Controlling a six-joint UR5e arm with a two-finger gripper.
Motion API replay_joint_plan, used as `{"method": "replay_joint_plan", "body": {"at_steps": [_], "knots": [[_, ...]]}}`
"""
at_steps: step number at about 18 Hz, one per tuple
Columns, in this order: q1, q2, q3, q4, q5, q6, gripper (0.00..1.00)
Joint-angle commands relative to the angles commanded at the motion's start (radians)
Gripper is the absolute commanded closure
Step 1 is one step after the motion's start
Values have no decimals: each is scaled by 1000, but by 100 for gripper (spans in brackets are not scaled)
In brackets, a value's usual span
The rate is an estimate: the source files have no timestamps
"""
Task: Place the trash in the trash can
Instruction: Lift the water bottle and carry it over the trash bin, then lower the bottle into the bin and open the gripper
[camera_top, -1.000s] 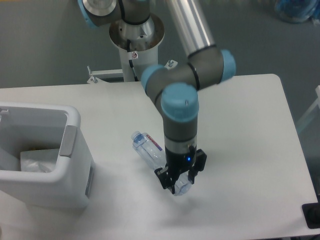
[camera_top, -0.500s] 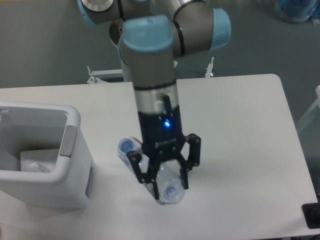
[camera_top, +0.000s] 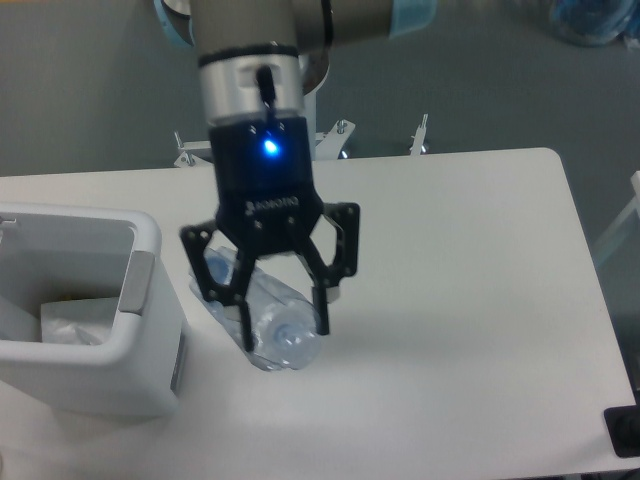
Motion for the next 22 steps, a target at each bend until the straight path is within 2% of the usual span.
{"method": "replay_joint_plan", "body": {"at_steps": [5,11,18,22], "knots": [[-81,-5,-3,2,2,51,46],[-189,-12,-17,2,8,49,46],[-258,-5,-141,2,11,25,46],[-262,-11,-140,2,11,5,45]]}}
